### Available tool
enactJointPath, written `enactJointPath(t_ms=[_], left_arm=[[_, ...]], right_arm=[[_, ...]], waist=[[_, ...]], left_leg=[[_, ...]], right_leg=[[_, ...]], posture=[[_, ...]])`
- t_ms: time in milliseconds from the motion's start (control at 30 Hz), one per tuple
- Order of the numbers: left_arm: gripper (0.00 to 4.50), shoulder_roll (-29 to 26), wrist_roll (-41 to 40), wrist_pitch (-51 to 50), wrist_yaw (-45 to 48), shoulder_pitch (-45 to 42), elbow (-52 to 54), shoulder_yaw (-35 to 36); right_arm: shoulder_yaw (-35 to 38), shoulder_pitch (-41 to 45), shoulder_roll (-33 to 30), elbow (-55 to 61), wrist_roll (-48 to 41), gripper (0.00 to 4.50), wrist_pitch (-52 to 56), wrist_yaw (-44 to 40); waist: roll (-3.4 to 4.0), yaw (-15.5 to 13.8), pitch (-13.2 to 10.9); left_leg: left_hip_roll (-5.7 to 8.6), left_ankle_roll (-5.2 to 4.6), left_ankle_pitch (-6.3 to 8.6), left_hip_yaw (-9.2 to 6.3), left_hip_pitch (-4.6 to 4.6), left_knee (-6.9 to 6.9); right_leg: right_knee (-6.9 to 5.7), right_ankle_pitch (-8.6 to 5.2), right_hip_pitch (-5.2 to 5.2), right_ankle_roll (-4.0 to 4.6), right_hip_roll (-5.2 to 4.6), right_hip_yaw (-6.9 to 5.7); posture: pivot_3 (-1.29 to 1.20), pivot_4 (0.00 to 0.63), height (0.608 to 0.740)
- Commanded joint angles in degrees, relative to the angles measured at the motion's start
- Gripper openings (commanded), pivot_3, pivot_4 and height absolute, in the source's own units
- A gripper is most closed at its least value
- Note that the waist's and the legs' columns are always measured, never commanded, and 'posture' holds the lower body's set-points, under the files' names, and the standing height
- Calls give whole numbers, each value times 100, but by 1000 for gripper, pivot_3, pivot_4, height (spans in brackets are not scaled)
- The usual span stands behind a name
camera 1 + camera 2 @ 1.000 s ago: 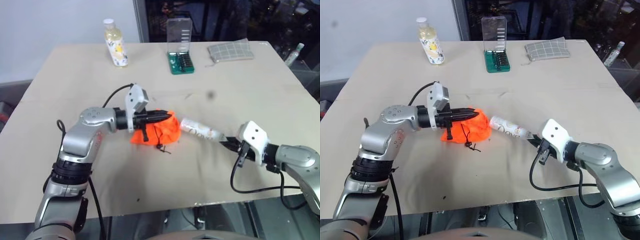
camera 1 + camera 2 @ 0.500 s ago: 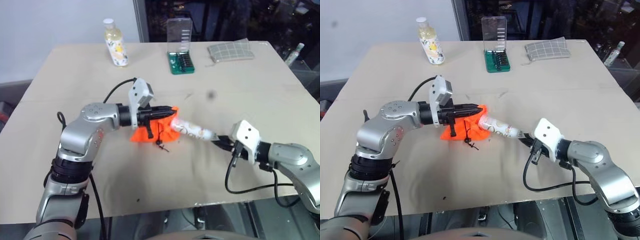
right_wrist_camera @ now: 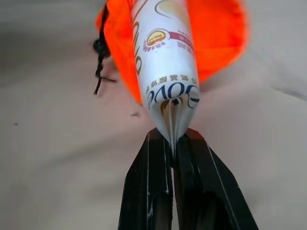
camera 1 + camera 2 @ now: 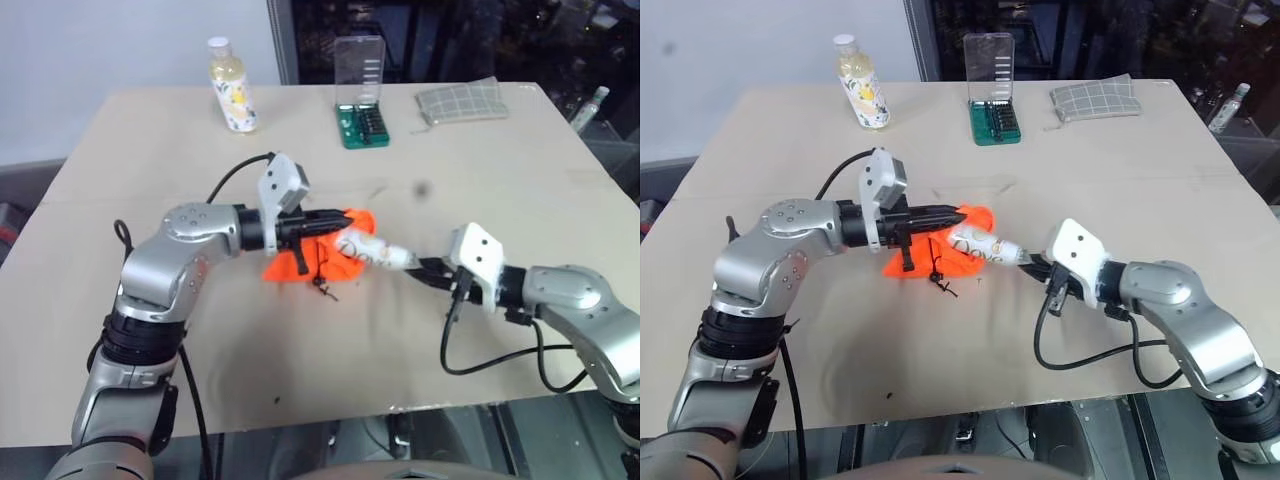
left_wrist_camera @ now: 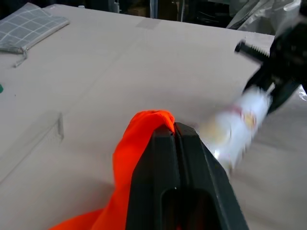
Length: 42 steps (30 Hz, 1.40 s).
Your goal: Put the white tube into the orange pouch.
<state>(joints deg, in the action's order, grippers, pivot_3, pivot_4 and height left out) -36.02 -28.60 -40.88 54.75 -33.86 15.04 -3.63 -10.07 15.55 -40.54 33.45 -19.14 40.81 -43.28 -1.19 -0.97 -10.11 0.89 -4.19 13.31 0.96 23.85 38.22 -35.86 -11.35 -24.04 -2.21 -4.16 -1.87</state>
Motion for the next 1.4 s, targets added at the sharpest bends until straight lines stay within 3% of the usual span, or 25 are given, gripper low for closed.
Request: enactJointPath(t_ms=[33, 300, 500, 800, 900, 967, 1067, 1267, 1400], left_arm=[[0, -63, -139, -31, 36, -206, 348, 27], [0, 17, 429, 615, 199, 29, 187, -706], [0, 392, 470, 744, 78, -142, -153, -713], [0, 653, 217, 537, 25, -23, -172, -562], [0, 728, 173, 458, -23, -52, -394, -435], [0, 826, 101, 351, -146, -209, -829, -187], [0, 895, 72, 307, -261, -400, -1270, 13], [0, 1114, 128, 410, -395, -795, -1907, 183], [0, 1307, 91, 352, -532, -957, -2004, 228]], right_arm=[[9, 134, -171, -79, 238, 76, -143, 11], [-457, 1116, 523, -359, 490, 76, 413, 446], [-1015, 1882, 1113, -624, 703, 76, 1143, 755], [-1517, 2558, 2015, -2641, 1539, 76, 232, 1264], [-1597, 2415, 1983, -2901, 1644, 1097, -270, 1003], [-1235, 2225, 1811, -2526, 1772, 2036, -335, 1238], [-770, 1980, 1594, -1914, 1788, 2036, -276, 1388], [710, 1008, 1965, -36, 64, 2036, 1495, 1157], [430, 367, 2151, 154, -288, 2036, 1931, 1258]], waist=[[0, 0, 0], [1, 33, 0], [1, 2, 0], [1, 27, 0], [1, 22, 0], [2, 17, 0], [1, 7, -1], [-1, 16, 1], [0, 26, 1]], left_leg=[[1, -1, 0, 1, 0, 0], [-3, -1, 1, 14, -7, -1], [4, -2, 1, 4, 3, 0], [7, -2, 1, 18, 2, -1], [7, 1, -1, 17, 1, -1], [8, 0, -1, 18, 1, -1], [12, 1, -2, 11, 7, 0], [6, 0, 0, 8, 4, -3], [6, -10, 6, 14, 2, -4]], right_leg=[[0, 0, 0, 0, 0, 0], [-3, 0, -3, 0, 3, 1], [-1, 3, -4, 0, 1, 0], [-2, 10, -10, -10, 8, -2], [-3, 14, -9, -19, 10, -3], [-3, 15, -9, -19, 10, -3], [-3, 15, -10, -20, 8, -8], [-4, 15, -8, -21, 11, -9], [-2, 15, -8, -21, 7, -2]], posture=[[0, 150, 740], [0, 150, 740], [0, 150, 740], [0, 150, 740], [0, 150, 740], [0, 150, 740], [0, 150, 740], [0, 150, 740], [0, 150, 740]])
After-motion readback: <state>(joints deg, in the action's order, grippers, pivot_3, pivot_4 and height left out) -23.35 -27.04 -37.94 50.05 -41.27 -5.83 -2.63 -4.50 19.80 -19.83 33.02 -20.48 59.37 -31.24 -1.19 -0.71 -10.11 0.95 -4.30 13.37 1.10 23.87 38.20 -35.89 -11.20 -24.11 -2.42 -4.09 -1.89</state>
